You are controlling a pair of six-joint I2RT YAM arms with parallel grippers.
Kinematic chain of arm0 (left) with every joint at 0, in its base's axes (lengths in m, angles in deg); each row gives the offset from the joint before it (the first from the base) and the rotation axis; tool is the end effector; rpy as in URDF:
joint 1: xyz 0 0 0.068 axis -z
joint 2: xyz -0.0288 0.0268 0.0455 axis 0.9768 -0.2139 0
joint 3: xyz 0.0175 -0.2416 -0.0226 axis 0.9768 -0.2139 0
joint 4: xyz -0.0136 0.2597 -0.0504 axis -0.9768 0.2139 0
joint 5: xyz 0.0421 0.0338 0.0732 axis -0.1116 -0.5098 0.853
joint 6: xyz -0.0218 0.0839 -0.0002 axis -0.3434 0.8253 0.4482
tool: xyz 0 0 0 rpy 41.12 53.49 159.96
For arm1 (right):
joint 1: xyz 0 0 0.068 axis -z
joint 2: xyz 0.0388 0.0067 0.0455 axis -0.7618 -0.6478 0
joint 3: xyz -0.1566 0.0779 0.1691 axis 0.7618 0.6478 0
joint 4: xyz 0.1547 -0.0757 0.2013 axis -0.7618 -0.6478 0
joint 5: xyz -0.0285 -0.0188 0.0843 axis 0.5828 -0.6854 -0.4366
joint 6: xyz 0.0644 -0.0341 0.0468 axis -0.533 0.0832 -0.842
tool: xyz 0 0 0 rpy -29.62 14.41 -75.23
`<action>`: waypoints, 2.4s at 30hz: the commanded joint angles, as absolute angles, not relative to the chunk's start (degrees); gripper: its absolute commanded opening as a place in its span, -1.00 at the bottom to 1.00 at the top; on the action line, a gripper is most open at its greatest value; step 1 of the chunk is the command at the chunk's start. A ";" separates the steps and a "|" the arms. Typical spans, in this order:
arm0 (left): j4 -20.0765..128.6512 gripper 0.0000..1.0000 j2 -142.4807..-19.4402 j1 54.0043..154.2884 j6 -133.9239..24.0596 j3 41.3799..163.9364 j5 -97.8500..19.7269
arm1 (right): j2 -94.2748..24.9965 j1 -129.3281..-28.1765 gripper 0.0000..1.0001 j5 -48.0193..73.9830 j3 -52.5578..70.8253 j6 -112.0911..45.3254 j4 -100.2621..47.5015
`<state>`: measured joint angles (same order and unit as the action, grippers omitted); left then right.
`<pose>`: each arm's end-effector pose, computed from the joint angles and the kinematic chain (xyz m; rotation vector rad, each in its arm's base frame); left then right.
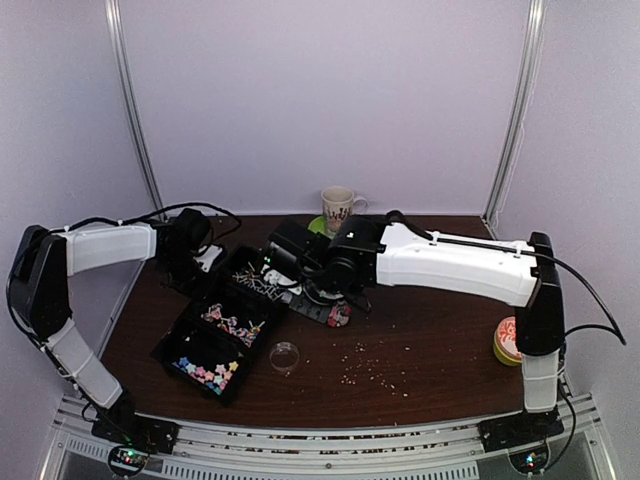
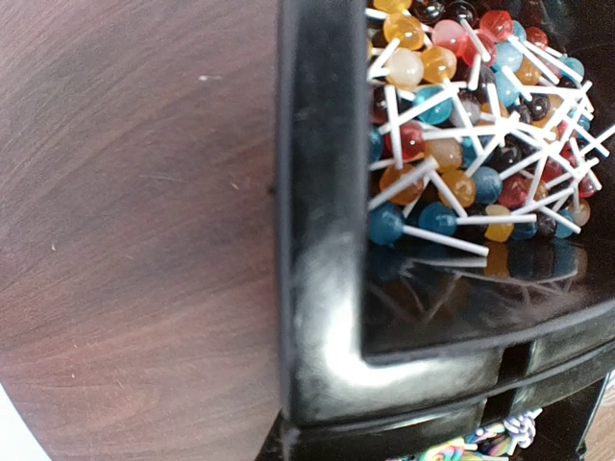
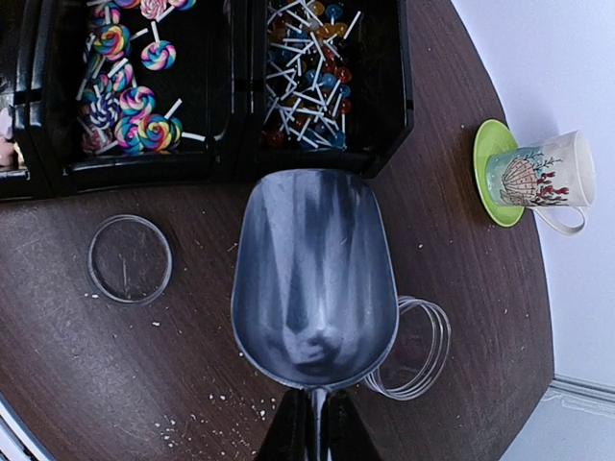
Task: Pack the candies
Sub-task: Scoop the fake candies from the storage box.
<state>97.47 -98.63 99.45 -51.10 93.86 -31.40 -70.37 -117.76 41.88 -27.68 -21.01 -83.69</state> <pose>0.3041 -0.1225 0.1332 0.3471 2.7954 -0.1358 0.1917 0.4031 0.2340 -1.4291 2.1033 -0.0817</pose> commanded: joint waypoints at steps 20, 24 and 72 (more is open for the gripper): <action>95.64 -1.00 -92.95 104.20 -48.73 94.93 -28.78 | -81.34 -115.80 -1.00 48.66 -38.50 -24.40 -89.81; 95.64 -1.00 -92.94 104.40 -48.65 94.95 -28.69 | -79.53 -115.73 -1.00 47.78 -38.17 -24.65 -88.75; 93.89 -1.00 -90.11 108.19 -46.82 94.32 -26.77 | -87.70 -113.65 -1.00 36.83 -41.42 -22.56 -85.97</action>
